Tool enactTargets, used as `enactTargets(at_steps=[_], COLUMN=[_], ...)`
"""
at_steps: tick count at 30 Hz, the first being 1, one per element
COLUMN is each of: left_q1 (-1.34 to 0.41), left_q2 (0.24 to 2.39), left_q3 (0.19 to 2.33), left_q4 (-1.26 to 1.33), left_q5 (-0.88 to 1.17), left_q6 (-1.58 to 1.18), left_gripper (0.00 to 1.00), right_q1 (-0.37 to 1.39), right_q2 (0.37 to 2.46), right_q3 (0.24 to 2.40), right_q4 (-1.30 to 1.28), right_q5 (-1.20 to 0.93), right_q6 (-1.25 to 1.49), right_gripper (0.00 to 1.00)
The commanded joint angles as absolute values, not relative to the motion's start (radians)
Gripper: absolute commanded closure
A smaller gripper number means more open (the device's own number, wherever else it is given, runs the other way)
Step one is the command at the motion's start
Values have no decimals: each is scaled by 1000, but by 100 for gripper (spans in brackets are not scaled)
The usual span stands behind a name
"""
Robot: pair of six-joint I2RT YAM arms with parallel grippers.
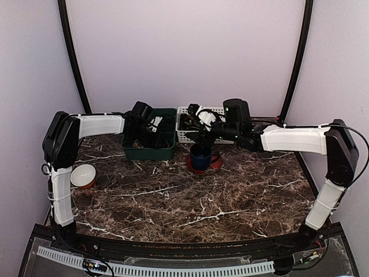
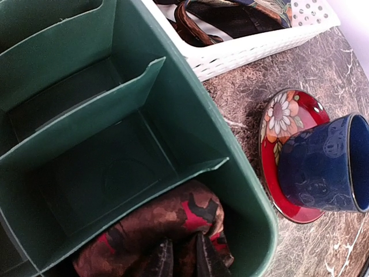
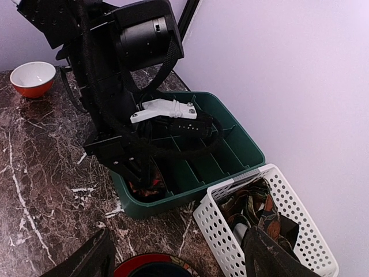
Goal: Roll the ties
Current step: Adjust the tie in the storage box, then reset both arms
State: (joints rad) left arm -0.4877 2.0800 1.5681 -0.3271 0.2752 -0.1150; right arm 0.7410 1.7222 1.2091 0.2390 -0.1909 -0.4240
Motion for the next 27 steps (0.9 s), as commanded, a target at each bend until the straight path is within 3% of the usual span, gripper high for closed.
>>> enactTargets(at_steps=[1, 6, 10, 20, 22, 25, 27], left_q1=[-495, -494, -494, -495, -495, -495, -495], left_q2=[2118, 2009, 1942, 1793, 1743, 1650, 1590], left_q3=[1527, 1529, 1535, 1570, 1546, 1471, 1392], left_q4=[-449, -428, -396, -378, -338, -233, -146], left_q5=[199, 185, 198, 175, 154, 159, 134], left_q6=[-105, -98, -89, -55, -56, -72, -115], left_gripper=[79, 69, 61, 37, 26, 2, 1], right_q1=[735, 735, 733, 714, 711, 704, 695], right_q2=[1697, 1677, 1648, 1465, 1428, 1372, 1341], right_q3=[1207, 1199, 1187, 1056, 1046, 1035, 1031], right_q4=[267, 282, 309, 466, 465, 452, 419], right_q5=[-203, -193, -171, -110, -105, -69, -49], right_q6=[-411, -398, -366, -272, -255, -215, -176], right_gripper=[23, 19, 0, 3, 3, 3, 3])
